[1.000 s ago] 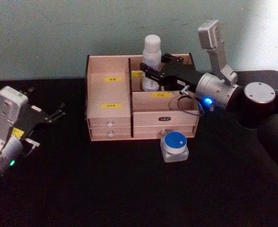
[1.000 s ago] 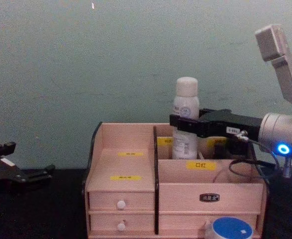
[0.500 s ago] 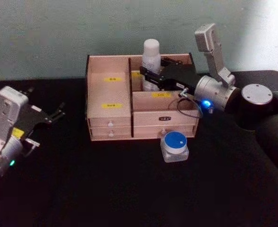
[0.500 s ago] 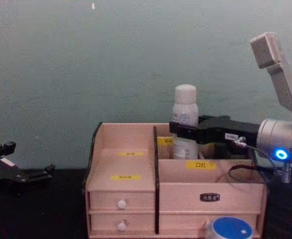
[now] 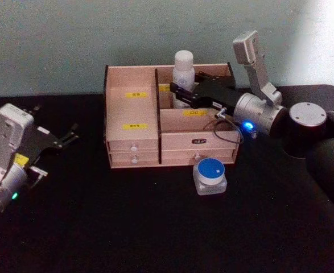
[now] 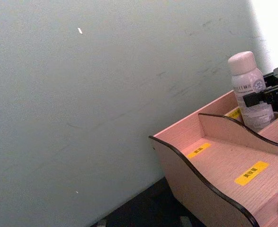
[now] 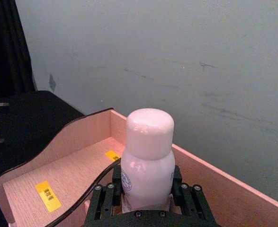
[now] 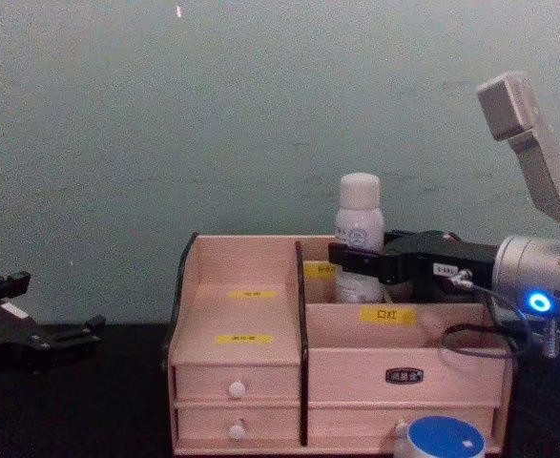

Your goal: Pick up the facial cleanser and watermelon frost from the table and place them into the tiered storage box.

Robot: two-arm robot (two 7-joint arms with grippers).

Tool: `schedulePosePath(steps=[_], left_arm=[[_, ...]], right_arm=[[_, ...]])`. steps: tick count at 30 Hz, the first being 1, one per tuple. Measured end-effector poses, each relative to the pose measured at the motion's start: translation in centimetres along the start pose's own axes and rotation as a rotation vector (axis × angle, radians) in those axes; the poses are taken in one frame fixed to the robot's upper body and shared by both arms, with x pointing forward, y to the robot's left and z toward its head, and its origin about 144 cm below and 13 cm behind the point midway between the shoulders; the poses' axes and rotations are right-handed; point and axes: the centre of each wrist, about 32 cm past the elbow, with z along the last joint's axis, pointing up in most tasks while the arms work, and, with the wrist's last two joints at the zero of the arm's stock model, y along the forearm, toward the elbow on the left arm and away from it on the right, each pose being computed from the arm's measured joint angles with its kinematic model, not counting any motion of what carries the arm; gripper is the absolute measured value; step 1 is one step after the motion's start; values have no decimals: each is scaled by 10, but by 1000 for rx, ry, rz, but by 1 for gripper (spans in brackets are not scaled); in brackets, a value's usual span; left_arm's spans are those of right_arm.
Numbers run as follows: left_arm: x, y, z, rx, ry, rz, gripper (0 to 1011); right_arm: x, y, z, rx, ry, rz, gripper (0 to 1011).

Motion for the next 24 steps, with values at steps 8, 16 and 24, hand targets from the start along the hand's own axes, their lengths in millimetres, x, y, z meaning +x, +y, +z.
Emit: schedulePosePath(steps=[8,16,24], left_arm=[[0,0,0,0,0,0,1001],[0,0,0,0,0,0,1001],[0,0,0,0,0,0,1001]], right_arm=[[0,0,0,-1,0,-2,589],[0,0,0,-2,0,-2,589],[1,0,0,-1,-1,-4,719]])
